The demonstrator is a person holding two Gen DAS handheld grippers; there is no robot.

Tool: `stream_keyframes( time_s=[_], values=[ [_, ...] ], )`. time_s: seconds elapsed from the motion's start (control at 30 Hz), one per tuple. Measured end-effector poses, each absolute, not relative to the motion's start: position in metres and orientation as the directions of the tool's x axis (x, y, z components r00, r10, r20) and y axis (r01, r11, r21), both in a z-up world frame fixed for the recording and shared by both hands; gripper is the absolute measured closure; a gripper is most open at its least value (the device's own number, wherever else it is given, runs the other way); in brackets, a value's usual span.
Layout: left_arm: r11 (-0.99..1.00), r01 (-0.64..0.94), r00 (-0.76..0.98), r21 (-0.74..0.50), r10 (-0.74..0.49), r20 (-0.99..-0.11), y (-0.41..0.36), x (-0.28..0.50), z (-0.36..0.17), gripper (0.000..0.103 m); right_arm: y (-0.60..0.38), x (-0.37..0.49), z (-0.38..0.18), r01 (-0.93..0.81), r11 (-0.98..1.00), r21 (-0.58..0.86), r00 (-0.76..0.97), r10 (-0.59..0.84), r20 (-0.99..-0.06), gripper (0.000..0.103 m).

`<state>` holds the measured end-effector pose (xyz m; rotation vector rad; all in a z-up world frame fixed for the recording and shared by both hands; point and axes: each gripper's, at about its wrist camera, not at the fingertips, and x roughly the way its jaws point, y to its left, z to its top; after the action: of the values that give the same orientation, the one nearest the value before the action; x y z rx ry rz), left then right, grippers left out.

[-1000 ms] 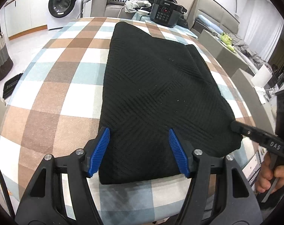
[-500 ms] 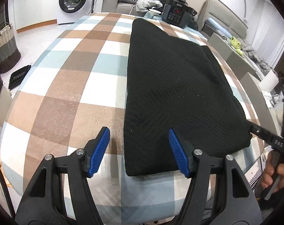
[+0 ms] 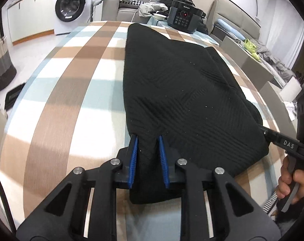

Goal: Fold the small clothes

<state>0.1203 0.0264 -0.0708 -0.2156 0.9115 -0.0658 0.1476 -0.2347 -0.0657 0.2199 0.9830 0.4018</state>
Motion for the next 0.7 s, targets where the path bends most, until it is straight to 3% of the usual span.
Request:
stream_keyframes(
  time_s=[0.3,0.4,0.43,0.5,0.6,0.67,0.7],
  values=[
    [0.983,-0.012,0.622,-0.183,-0.136,-0.771,0.030,0.151,-0.071,0.085,-0.225,0.167,-0.065,-0.257,0.914,0.314,0.499,0.404,-0.766,0.083],
    [0.985,-0.005,0.631,-0.172,-0.131,-0.765,0.031,0.150,-0.072,0.082,-0.226,0.165,-0.065,-0.261,0.919,0.297,0.498,0.391,-0.774,0.072],
    [0.986,-0.006,0.632,-0.166,-0.125,-0.765,0.032,0.150,-0.073,0.079,-0.227,0.165,-0.066,-0.253,0.924,0.285,0.500,0.377,-0.779,0.062],
    [0.987,-0.007,0.641,-0.158,-0.117,-0.759,0.033,0.148,-0.072,0.077,-0.229,0.167,-0.066,-0.253,0.926,0.279,0.501,0.372,-0.781,0.057],
    [0.990,-0.009,0.665,-0.143,-0.101,-0.740,0.035,0.141,-0.062,0.059,-0.233,0.165,-0.059,-0.253,0.933,0.255,0.521,0.353,-0.777,0.046],
    [0.989,-0.001,0.699,-0.145,-0.103,-0.708,0.037,0.133,-0.053,0.039,-0.236,0.160,-0.049,-0.273,0.932,0.238,0.561,0.355,-0.748,0.023],
    [0.990,0.001,0.718,-0.143,-0.100,-0.689,0.038,0.130,-0.048,0.032,-0.237,0.157,-0.044,-0.285,0.931,0.228,0.582,0.357,-0.730,0.016]
  ],
)
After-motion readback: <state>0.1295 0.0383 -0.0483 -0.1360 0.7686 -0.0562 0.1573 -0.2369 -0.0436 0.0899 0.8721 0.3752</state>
